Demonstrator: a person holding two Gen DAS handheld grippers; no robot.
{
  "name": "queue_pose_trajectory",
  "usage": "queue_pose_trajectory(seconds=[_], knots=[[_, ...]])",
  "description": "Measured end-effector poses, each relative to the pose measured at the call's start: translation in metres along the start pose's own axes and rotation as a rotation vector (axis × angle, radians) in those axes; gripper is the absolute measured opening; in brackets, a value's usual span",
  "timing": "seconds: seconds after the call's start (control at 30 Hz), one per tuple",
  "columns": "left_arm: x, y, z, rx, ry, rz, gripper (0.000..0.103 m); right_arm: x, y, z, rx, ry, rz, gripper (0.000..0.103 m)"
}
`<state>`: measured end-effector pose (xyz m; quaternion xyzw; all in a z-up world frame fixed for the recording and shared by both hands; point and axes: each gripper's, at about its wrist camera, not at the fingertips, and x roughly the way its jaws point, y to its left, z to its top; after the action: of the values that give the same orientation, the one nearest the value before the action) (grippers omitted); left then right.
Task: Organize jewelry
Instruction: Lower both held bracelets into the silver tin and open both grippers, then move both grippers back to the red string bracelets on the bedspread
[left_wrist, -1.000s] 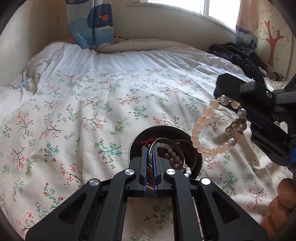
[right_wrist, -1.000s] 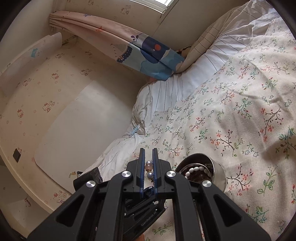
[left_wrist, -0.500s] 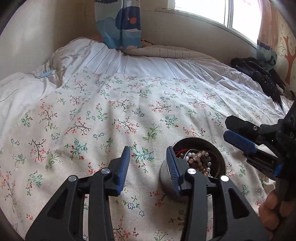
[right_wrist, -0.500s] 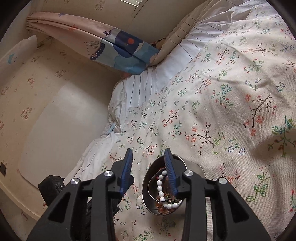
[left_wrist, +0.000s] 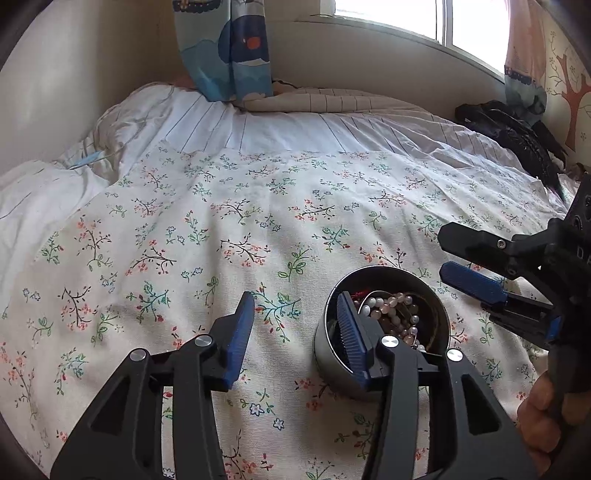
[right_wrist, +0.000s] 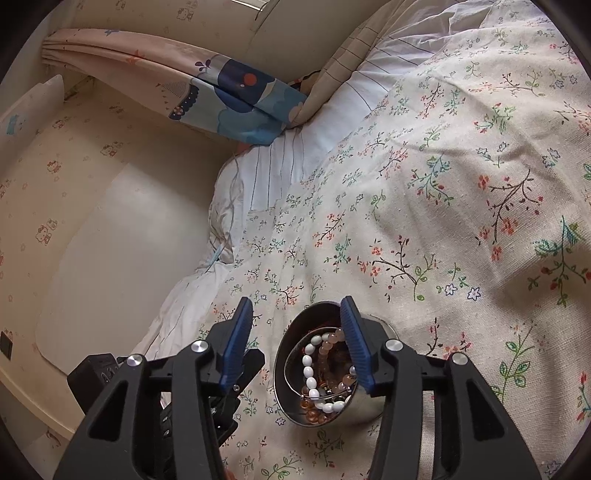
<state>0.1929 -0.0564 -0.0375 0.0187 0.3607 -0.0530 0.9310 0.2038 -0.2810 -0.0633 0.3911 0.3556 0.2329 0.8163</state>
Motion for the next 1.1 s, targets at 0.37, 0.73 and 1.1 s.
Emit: queue_pose_trajectory(seconds=[0.37,0.73,1.1], knots=[[-0.007,0.003,-0.008,0.002,0.009,0.01,0.052,-0.014,-0.002,-0.004,-0.016,0.018,-0.11,0.058],[-0.035,-0.017,-0.048,0.139,0.083,-0.089,0.057,-0.063,0.006,-0.068,-0.266,0.184,-0.424,0.067],[-0.05,0.007,-0.064,0.059,0.103,-0.022,0.065,-0.034,0.041,-0.123,-0.553,0.358,-0.403,0.066]])
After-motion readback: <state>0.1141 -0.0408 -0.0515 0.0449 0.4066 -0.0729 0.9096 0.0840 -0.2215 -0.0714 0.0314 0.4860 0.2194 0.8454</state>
